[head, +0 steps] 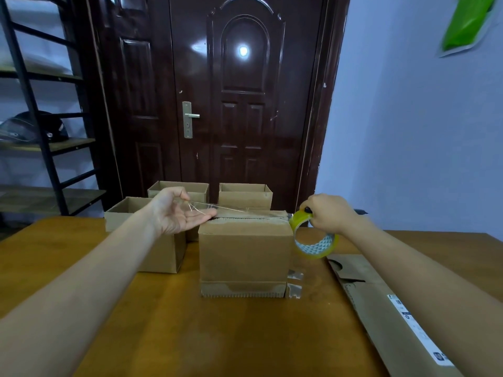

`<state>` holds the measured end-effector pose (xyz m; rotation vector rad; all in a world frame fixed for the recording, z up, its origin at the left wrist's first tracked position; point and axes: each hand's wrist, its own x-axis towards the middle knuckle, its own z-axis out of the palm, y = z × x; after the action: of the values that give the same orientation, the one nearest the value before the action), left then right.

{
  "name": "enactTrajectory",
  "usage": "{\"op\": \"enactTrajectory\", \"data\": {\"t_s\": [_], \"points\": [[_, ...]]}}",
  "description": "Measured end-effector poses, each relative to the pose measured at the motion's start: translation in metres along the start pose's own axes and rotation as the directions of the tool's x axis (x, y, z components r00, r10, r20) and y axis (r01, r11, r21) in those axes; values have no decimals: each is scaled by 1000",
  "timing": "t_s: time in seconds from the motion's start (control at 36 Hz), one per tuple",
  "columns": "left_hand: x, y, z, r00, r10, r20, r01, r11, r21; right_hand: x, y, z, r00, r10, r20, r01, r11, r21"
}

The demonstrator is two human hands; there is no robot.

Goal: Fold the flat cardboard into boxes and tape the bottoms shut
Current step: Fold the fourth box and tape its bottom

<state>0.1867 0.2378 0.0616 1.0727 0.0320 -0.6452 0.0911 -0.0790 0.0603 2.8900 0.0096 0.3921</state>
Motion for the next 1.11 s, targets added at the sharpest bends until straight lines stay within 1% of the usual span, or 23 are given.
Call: {"op": "enactTrajectory", "data": {"t_s": [0.11,0.22,0.25,0.31,0.39,0.47,0.64,0.75,0.89,0.97,1.11], "points": [[1,-2,-3,1000,-8,9,8,999,-43,-1,-1,3,1000,-20,-16,19,999,-42],[1,-1,-2,1000,13,-12,-14,1000,-11,-4,-2,6,1000,-16,-27,15,999,-53],[0,1,-1,999,24,-22,-23,999,23,-4,-2,6,1000,-14,-25,13,998,-54],[-2,3,-1,998,46,-37,-40,989,146,-4,-2,6,1000,-13,-23,12,998,-56],[1,3,-10,996,75,-38,-60,951,304,-4,-4,6,1000,-18,-24,16,998,-65],[1,2,-16,996,74,-40,-56,939,338,-4,-7,7,999,-20,-36,18,997,-69],[5,-1,-22,986,127,-104,-72,905,419,-1,-12,7,999,-22,-38,19,997,-71],[5,-2,-22,974,206,-92,-134,857,497,-2,-11,7,999,-21,-32,18,997,-71],[3,-8,-18,942,328,-75,-227,783,580,-2,-10,7,999,-25,-35,23,997,-76],[3,-14,-17,922,379,-76,-264,761,592,-3,-8,7,999,-24,-37,21,997,-78],[6,-21,-14,926,367,-94,-261,798,544,-7,-4,6,1000,-6,-26,4,997,-80]]}}
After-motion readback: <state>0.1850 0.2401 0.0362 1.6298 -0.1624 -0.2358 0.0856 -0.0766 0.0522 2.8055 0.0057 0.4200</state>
